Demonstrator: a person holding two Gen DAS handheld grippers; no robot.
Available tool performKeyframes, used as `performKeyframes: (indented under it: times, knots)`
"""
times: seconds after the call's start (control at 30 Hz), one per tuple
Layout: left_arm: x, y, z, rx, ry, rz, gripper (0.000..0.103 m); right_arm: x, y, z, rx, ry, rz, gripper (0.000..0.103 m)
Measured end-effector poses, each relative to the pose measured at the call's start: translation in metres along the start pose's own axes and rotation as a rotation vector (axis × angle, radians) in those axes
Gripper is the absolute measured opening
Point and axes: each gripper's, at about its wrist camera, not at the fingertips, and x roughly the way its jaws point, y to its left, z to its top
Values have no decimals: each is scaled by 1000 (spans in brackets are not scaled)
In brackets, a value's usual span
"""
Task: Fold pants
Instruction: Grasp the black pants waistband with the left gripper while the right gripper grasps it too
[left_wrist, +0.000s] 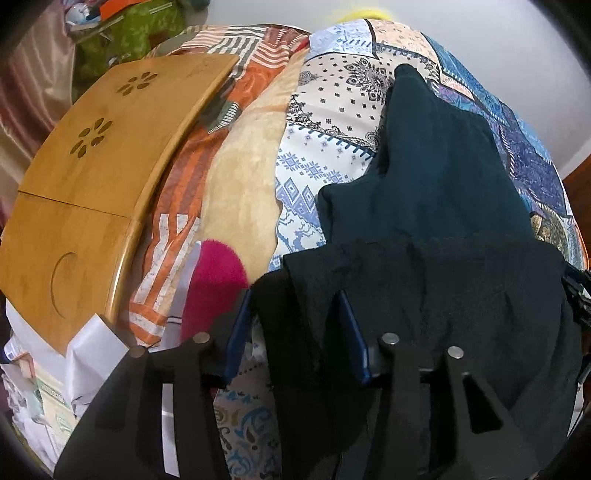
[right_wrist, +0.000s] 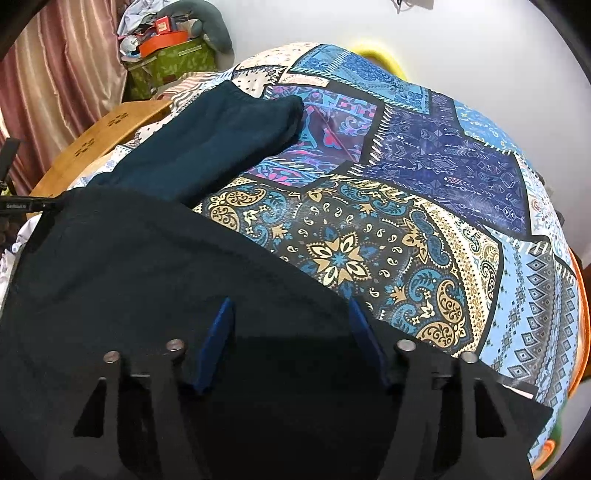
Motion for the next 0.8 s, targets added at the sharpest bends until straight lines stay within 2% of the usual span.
performKeyframes:
  times: [0.13, 0.17, 0.23, 0.3, 0.4, 0.5, 0.6, 0.7, 0.77, 0.8]
  knots:
    - [10, -6, 6, -4, 22, 16, 50, 0, 2, 0, 13, -12, -22, 21]
    - [11, -8, 8, 1, 21, 29, 48, 0, 2, 0, 12, -16, -34, 16]
    - [11, -13, 11, 22, 12, 52, 37, -2, 5, -1, 9, -24, -44, 8]
    - [7, -18, 10, 50, 3, 63, 23, -6, 7, -1, 9, -37, -54, 6]
    - [-7, -24, 7, 73, -34, 73, 17, -20, 9, -3, 20, -84, -76, 3]
    - [-38, -26, -1, 103, -138, 103, 17, -50, 9, -5, 50, -166, -117, 2]
    - [-70, -25, -6, 115, -204, 89, 17, -84, 4, -6, 83, -223, -143, 1]
    - [-99, -26, -8, 126, -251, 83, 17, -112, 5, -9, 105, -251, -138, 1]
    - [-112, -28, -9, 133, -269, 76, 17, -121, 11, -10, 82, -236, -118, 1]
    - [-116, -29, -10, 135, -269, 76, 17, -123, 15, -11, 70, -227, -136, 2]
